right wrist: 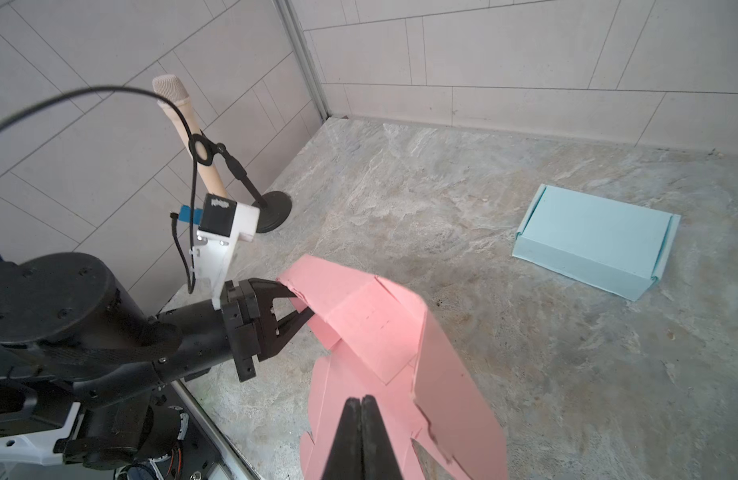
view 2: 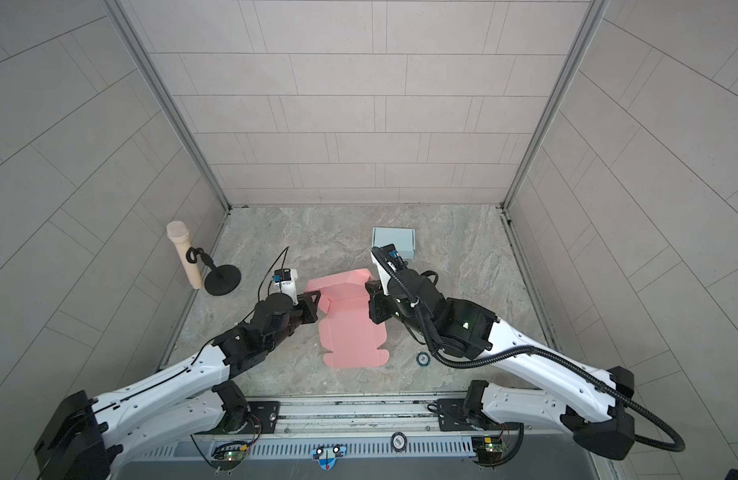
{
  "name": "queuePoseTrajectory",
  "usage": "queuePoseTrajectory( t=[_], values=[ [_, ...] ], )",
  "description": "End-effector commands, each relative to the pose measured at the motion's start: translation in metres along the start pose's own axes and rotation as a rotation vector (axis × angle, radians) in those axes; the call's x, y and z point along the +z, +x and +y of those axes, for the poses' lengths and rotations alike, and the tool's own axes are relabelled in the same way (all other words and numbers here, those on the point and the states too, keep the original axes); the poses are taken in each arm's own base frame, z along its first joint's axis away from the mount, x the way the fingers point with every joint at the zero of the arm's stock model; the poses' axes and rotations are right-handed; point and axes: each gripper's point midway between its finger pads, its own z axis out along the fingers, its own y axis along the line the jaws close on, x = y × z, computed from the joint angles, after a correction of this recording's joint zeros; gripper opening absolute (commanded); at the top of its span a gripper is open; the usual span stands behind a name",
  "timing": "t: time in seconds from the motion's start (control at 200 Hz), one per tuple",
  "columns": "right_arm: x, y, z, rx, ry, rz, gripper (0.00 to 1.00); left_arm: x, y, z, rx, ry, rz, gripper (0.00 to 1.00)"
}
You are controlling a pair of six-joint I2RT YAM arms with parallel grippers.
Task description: Fold the paper box
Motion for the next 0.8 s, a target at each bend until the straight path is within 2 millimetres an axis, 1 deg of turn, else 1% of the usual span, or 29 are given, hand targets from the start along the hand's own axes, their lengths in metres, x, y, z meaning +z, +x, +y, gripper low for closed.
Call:
queuePoseTrajectory(
  t=[0.0,0.055,0.175,0.335,0.375,0.546,0.651,0.796],
  values=[
    [0.003,-0.003,0.005,-0.027,0.044,-0.005,0.0,-0.007,-0.009,0.007,-0.033,-0.049,-0.015,0.08],
    [0.007,-0.003,0.005,-0.031,0.072,-0.004,0.0,-0.008,-0.01,0.008,-0.036,-0.054,-0.017,0.07],
    [0.017,-0.001,-0.011,0.03,0.176,-0.026,0.0,-0.01,-0.01,0.011,-0.039,-0.058,-0.026,0.07],
    [0.028,0.004,-0.018,0.121,0.206,-0.08,0.0,-0.012,-0.009,0.014,-0.036,-0.061,-0.03,0.07],
    [0.03,0.005,-0.023,0.153,0.228,-0.092,0.0,-0.013,-0.008,0.014,-0.034,-0.061,-0.03,0.07],
    [0.04,0.007,-0.022,0.175,0.235,-0.102,0.0,-0.014,-0.008,0.016,-0.023,-0.062,-0.029,0.07],
    [0.04,0.004,-0.02,0.188,0.221,-0.114,0.0,-0.015,-0.007,0.017,-0.02,-0.063,-0.027,0.07],
    [0.026,-0.009,-0.021,0.212,0.2,-0.172,0.0,-0.017,-0.007,0.018,-0.016,-0.061,-0.029,0.07]
  ],
)
